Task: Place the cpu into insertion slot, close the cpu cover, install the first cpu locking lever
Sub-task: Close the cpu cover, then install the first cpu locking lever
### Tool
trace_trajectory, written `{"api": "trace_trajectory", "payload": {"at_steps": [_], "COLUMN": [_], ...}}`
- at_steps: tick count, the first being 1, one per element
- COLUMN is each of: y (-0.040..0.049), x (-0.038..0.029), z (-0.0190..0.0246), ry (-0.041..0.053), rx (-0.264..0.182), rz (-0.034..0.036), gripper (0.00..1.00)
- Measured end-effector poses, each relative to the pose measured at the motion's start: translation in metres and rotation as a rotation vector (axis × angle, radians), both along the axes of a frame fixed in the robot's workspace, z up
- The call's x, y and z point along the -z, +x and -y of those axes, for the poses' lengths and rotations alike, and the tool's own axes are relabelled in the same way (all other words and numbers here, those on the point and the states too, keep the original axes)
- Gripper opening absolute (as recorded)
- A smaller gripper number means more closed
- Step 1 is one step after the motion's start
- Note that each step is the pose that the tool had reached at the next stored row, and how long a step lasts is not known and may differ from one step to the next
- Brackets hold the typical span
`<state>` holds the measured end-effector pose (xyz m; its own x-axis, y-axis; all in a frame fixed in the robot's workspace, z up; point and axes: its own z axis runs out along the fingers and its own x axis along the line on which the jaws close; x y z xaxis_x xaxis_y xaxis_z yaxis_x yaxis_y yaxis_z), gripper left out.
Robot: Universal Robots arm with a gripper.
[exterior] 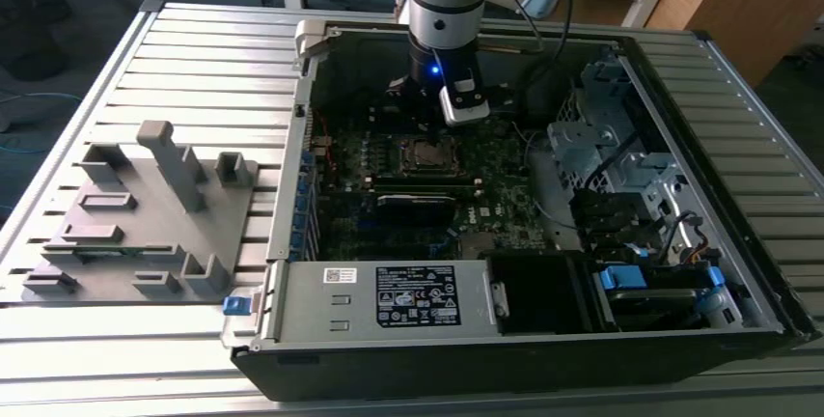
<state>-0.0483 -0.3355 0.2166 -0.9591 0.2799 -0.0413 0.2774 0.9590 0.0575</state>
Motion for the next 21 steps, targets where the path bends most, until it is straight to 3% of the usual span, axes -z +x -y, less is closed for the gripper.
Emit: {"api": "trace_trajectory", "payload": {"at_steps": [3, 14, 21], "y": [0.0, 0.0, 0.0002], "x": [-0.0001, -0.0008, -0.0158], "z": [0.002, 0.0026, 0.0025], "ry": [-0.0002, -0.0005, -0.0003], "rx": [0.0, 0.0, 0.0], "rz": [-0.0001, -0.0003, -0.0003], "gripper": [0.1, 0.1, 0.1]}}
